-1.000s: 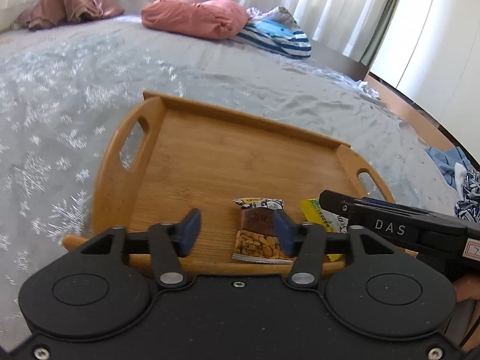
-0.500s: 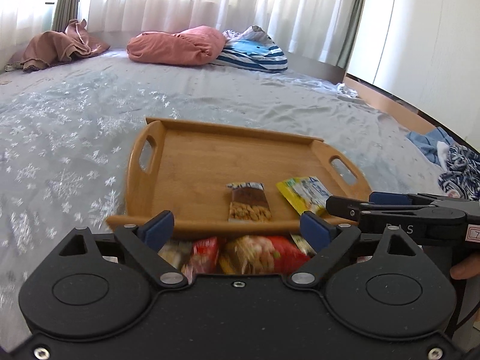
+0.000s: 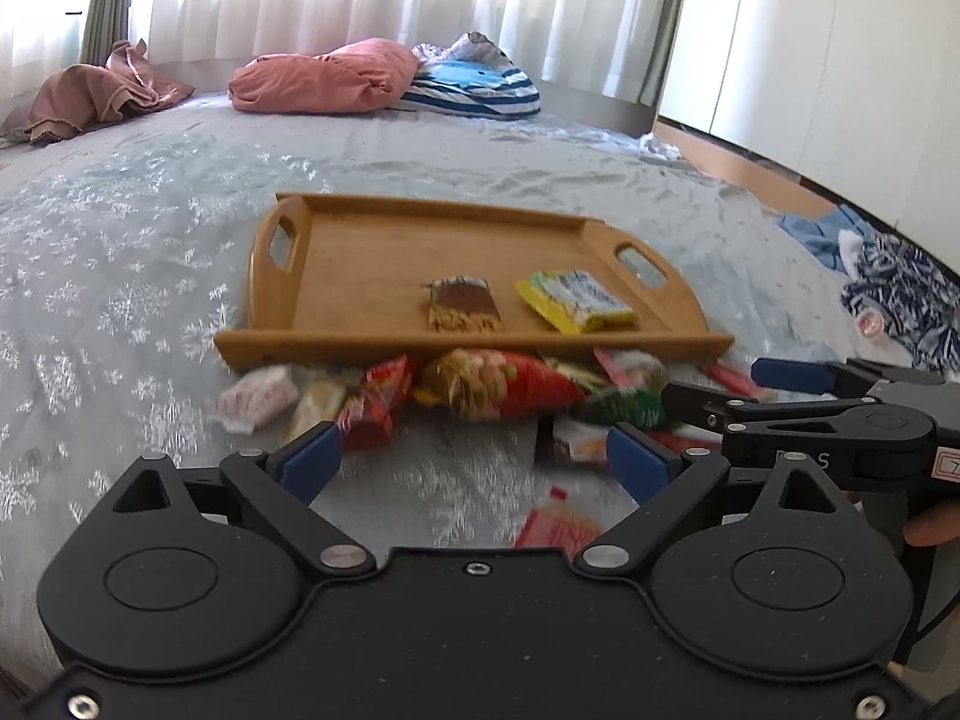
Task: Organize snacks
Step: 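Lower the left tool and grasp the red biscuit pack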
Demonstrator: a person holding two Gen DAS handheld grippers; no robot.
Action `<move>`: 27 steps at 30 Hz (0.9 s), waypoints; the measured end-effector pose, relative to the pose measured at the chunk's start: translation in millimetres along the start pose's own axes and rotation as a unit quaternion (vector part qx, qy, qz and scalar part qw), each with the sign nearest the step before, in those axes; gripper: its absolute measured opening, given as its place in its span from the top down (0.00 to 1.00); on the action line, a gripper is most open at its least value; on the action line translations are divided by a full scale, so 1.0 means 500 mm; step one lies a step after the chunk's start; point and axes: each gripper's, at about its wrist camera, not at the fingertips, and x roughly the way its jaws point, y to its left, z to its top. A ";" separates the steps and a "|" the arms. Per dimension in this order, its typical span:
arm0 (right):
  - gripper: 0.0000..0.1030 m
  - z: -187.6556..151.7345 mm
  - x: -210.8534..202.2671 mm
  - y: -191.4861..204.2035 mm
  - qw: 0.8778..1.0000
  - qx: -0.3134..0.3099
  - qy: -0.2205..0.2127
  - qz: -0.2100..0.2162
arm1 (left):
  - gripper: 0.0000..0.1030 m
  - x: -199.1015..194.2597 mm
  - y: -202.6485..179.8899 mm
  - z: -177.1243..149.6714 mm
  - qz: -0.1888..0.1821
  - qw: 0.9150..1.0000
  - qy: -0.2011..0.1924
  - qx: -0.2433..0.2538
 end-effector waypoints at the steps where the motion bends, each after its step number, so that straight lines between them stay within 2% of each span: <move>1: 0.09 -0.007 -0.003 0.003 1.000 -0.004 0.000 -0.003 | 0.08 -0.001 -0.002 -0.007 0.002 1.000 0.003 0.005; 8: 0.09 -0.041 -0.005 0.013 0.999 -0.026 0.016 -0.014 | 0.08 -0.003 -0.011 -0.033 -0.001 1.000 0.021 0.019; 14: 0.09 -0.059 0.003 0.006 0.999 -0.012 0.028 -0.013 | 0.08 -0.003 -0.025 -0.051 -0.004 0.999 0.029 0.034; 16: 0.09 -0.062 0.006 0.003 0.999 -0.004 0.030 -0.009 | 0.12 -0.004 -0.027 -0.055 -0.006 0.999 0.032 0.034; 18: 0.09 -0.065 0.009 0.003 0.999 0.000 0.034 -0.008 | 0.26 -0.003 -0.028 -0.058 -0.010 0.999 0.039 0.030; 21: 0.09 -0.068 0.013 0.006 0.999 0.000 0.036 -0.007 | 0.42 0.001 -0.026 -0.060 -0.020 0.998 0.052 0.020; 24: 0.09 -0.070 0.015 0.011 0.999 -0.008 0.035 -0.010 | 0.50 0.001 -0.029 -0.061 -0.027 0.998 0.057 0.021; 27: 0.09 -0.069 0.015 0.010 0.999 -0.006 0.033 -0.008 | 0.53 0.001 -0.036 -0.065 -0.029 0.997 0.060 0.026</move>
